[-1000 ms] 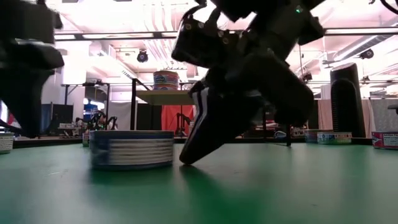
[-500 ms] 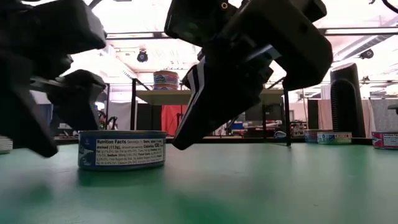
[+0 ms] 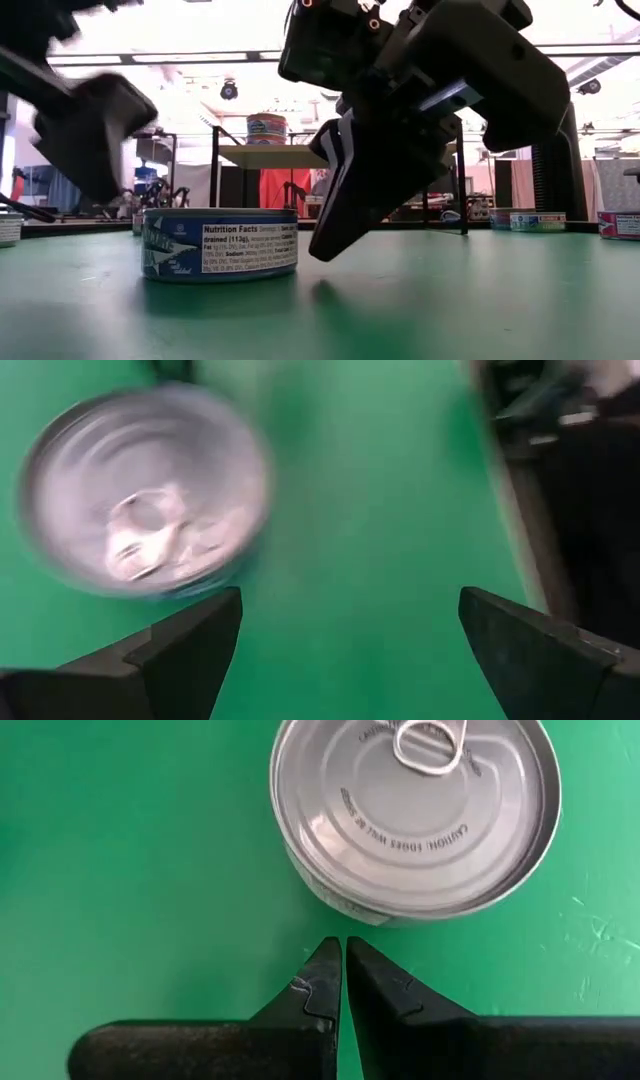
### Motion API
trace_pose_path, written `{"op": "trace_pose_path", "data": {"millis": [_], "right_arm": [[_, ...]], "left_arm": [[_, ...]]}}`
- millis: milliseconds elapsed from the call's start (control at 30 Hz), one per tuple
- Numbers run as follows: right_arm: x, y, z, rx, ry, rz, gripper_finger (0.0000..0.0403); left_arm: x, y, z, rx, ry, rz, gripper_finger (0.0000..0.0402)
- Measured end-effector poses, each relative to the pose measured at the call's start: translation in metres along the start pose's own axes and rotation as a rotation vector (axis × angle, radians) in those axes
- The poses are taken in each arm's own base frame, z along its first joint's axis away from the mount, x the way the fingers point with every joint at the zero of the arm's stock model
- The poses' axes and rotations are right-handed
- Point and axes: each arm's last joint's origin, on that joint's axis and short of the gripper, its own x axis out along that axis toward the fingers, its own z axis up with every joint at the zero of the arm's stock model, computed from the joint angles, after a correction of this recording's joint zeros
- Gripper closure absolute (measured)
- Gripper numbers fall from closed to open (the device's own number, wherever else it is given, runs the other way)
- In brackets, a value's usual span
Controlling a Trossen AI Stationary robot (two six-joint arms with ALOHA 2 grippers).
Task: Stack canned seafood by type on shelf
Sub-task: Put the top blue tuna can on the shelf
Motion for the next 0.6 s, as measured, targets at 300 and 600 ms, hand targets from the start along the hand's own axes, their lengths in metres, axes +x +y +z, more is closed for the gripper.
{"op": "trace_pose_path", "data": {"millis": [300, 600], "right_arm": [[0.0, 0.001, 0.003, 0.008, -0.026, 0.028, 0.039], [0.0, 0.002, 0.006, 0.032, -0.058, 0.035, 0.039]], "left_arm": [[-0.019, -0.006, 0.01, 0.078, -0.097, 0.453, 0.0043], [0.003, 0.036, -0.002, -0.047, 0.088, 0.423, 0.0043]]}}
